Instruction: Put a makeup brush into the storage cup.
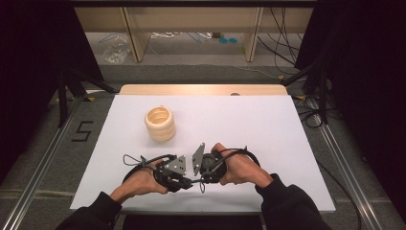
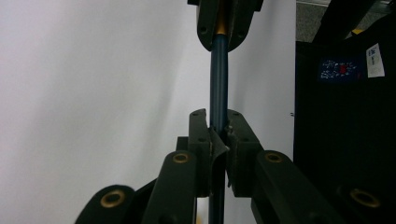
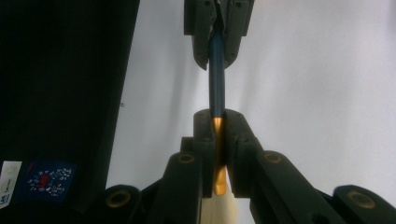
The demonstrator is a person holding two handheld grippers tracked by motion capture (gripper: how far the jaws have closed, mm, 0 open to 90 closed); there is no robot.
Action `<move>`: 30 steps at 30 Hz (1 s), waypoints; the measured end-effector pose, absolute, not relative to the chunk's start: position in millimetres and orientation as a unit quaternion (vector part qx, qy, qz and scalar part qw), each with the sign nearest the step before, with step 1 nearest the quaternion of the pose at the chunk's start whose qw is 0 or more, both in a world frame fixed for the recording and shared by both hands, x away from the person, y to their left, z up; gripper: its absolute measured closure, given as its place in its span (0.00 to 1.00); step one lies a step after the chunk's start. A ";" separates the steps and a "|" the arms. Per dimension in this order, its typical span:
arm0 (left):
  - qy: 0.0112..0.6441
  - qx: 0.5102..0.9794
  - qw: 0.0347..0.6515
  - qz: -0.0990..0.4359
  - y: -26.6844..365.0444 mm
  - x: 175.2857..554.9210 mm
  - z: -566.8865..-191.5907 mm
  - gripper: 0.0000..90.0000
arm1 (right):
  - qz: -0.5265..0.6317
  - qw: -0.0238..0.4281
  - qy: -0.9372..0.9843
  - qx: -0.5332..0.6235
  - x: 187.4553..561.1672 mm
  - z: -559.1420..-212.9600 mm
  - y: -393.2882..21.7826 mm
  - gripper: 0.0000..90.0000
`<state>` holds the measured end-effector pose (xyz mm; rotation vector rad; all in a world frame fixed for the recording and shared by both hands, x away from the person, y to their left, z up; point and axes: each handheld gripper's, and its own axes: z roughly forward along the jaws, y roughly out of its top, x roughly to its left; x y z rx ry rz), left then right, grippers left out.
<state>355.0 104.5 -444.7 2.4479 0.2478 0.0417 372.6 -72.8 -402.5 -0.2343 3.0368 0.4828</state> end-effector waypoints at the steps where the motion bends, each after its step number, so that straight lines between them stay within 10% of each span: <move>1: 0.095 0.938 0.333 0.015 104.5 354.9 -444.8 0.91 | 0.156 0.029 0.984 -0.076 372.6 -402.6 -72.8 0.94; 25: 0.101 0.930 0.353 0.007 102.8 355.5 -447.5 0.91 | 0.155 0.035 0.983 -0.096 373.3 -403.0 -70.8 0.94; 30: 0.109 0.930 0.352 0.019 106.6 357.0 -446.9 0.92 | 0.177 0.059 0.981 -0.049 374.6 -396.2 -74.9 0.74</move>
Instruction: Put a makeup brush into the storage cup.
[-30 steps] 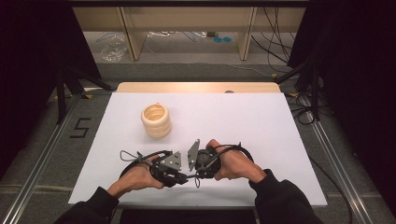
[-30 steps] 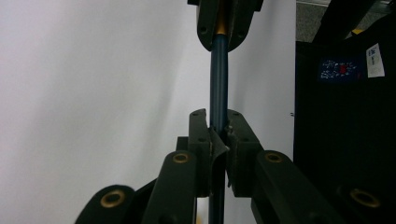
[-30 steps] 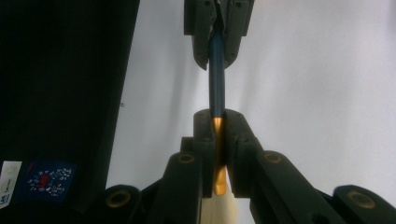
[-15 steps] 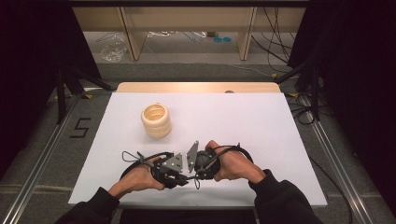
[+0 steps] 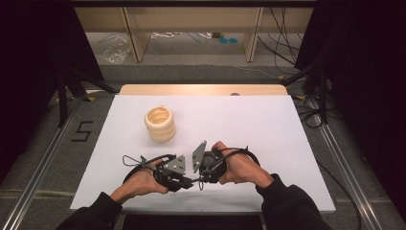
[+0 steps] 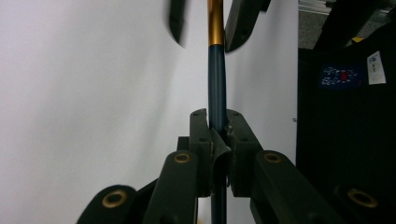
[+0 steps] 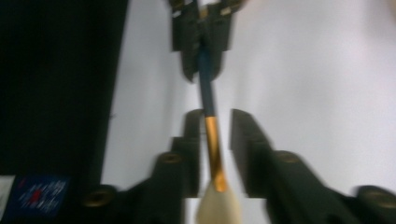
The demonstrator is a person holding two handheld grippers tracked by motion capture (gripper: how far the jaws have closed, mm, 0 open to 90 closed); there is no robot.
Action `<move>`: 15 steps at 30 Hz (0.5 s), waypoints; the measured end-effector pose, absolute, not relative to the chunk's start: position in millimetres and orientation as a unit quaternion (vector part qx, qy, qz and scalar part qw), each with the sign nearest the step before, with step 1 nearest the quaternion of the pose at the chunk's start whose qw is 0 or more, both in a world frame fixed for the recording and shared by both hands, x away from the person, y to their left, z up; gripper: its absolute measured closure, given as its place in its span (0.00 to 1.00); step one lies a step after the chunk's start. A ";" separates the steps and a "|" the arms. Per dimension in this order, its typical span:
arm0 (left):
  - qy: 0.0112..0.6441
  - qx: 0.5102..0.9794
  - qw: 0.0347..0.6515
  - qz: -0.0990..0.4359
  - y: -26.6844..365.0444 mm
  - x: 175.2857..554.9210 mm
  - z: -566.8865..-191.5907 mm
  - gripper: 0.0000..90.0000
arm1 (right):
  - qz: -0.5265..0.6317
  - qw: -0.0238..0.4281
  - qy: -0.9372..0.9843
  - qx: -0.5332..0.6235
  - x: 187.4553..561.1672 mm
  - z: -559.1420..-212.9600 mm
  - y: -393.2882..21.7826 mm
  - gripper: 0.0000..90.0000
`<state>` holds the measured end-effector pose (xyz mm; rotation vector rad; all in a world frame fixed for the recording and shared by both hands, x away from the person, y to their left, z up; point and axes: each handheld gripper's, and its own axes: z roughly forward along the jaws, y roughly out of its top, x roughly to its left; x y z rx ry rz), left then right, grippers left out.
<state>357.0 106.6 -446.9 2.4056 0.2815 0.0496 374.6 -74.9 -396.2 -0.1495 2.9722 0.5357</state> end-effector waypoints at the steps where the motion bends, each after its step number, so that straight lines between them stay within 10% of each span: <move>1: 0.115 0.927 0.357 0.021 107.1 357.3 -447.1 0.92 | 0.188 0.078 0.979 -0.032 374.7 -392.1 -76.9 0.68; 15: 0.215 0.870 0.436 0.080 127.8 368.6 -431.6 0.92 | 0.391 0.150 0.891 0.179 388.2 -352.5 -134.0 0.37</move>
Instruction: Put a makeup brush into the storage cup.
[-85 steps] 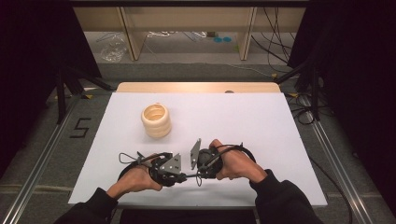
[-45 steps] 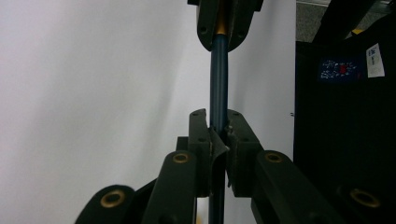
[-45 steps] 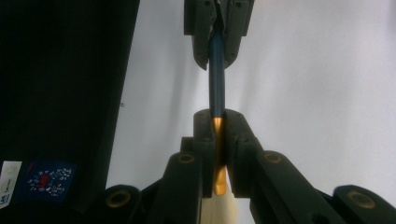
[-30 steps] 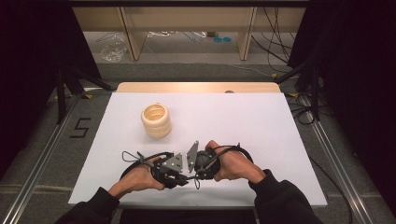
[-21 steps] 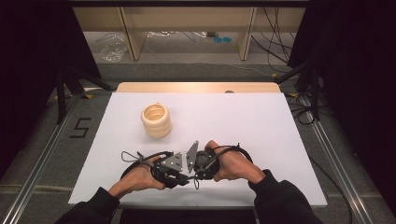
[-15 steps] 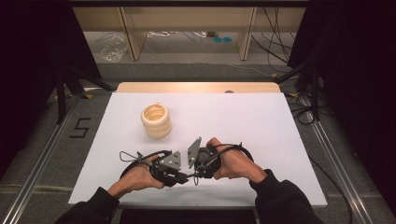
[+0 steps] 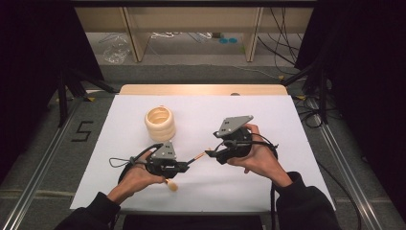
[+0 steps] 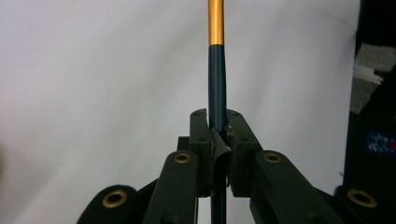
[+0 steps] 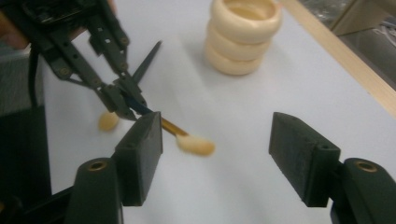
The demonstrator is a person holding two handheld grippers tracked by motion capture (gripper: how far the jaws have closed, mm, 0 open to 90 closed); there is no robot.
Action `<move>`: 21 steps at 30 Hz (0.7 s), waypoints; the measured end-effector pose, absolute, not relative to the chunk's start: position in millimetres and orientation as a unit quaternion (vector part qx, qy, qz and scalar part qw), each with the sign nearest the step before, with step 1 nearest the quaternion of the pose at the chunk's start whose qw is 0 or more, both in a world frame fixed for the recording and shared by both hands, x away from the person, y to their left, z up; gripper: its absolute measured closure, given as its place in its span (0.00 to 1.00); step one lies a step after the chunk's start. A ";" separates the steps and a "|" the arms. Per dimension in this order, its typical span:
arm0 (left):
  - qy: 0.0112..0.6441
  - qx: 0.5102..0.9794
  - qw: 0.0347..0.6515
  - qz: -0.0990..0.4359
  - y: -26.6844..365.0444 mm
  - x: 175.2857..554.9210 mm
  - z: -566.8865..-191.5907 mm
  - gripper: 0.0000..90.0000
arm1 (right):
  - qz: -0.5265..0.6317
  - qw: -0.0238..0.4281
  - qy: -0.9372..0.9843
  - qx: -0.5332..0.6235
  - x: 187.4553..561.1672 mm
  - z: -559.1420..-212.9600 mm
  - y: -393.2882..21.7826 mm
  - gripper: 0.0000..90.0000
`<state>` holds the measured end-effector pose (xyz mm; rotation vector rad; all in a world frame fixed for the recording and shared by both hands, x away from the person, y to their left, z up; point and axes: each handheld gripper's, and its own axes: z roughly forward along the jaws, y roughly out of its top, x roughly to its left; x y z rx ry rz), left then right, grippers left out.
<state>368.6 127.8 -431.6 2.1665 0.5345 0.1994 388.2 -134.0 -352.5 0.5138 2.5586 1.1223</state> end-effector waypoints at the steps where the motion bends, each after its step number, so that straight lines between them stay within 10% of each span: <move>1: 0.222 0.866 0.441 0.083 129.2 368.8 -430.7 0.92 | 0.397 0.151 0.884 0.193 388.8 -354.2 -136.9 0.37; 21: 0.271 0.818 0.497 0.104 137.8 368.0 -421.4 0.92 | 0.487 0.116 0.824 0.265 391.3 -377.8 -144.8 0.33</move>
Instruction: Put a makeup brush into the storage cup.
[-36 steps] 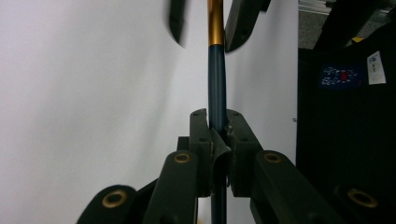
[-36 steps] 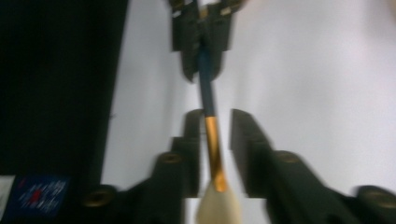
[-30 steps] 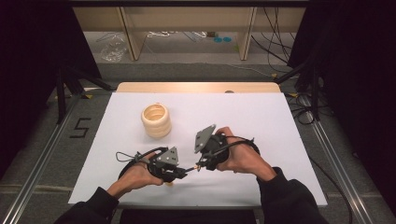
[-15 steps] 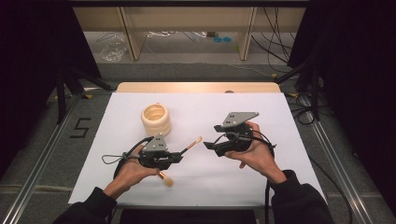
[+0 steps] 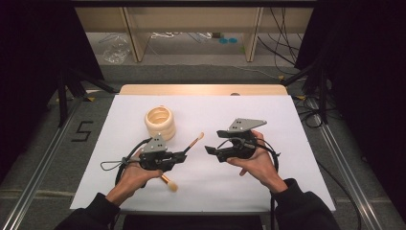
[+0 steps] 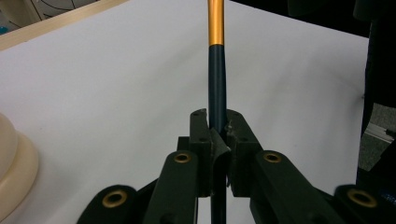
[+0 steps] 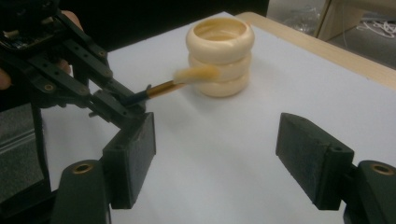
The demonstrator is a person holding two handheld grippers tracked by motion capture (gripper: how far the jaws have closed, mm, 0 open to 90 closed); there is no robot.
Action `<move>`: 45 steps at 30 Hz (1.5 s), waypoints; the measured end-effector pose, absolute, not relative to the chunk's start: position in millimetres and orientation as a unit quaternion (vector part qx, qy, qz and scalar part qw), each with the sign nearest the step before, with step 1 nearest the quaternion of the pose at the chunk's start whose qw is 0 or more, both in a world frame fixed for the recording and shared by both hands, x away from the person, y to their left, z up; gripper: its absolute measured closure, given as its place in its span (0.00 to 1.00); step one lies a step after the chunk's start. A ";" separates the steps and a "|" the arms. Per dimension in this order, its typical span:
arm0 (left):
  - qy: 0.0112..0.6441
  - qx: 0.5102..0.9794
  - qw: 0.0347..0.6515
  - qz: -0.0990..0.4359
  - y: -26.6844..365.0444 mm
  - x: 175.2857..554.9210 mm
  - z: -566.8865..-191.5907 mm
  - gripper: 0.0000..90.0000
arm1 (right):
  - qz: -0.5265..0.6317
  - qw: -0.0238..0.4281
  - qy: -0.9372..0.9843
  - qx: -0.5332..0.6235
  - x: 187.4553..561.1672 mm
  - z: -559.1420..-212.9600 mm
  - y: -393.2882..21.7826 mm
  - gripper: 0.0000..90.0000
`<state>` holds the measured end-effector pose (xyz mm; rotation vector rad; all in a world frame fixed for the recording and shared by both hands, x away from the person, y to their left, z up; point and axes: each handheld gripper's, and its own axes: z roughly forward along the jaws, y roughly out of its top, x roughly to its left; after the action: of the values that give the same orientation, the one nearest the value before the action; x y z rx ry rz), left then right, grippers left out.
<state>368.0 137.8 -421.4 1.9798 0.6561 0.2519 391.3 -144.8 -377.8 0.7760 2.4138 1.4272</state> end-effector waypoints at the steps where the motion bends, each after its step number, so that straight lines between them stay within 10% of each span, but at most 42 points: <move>1: 0.271 0.816 0.500 0.103 137.8 368.0 -421.2 0.92 | 0.492 0.110 0.822 0.263 391.0 -378.4 -142.6 0.33; 45: 0.240 0.815 0.517 0.104 122.0 358.1 -419.9 0.92 | 0.588 -0.039 0.774 0.232 389.5 -390.5 -115.6 0.92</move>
<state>358.1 122.0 -419.9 1.9570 0.5756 0.2499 389.5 -115.6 -390.5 0.7477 2.4917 1.8953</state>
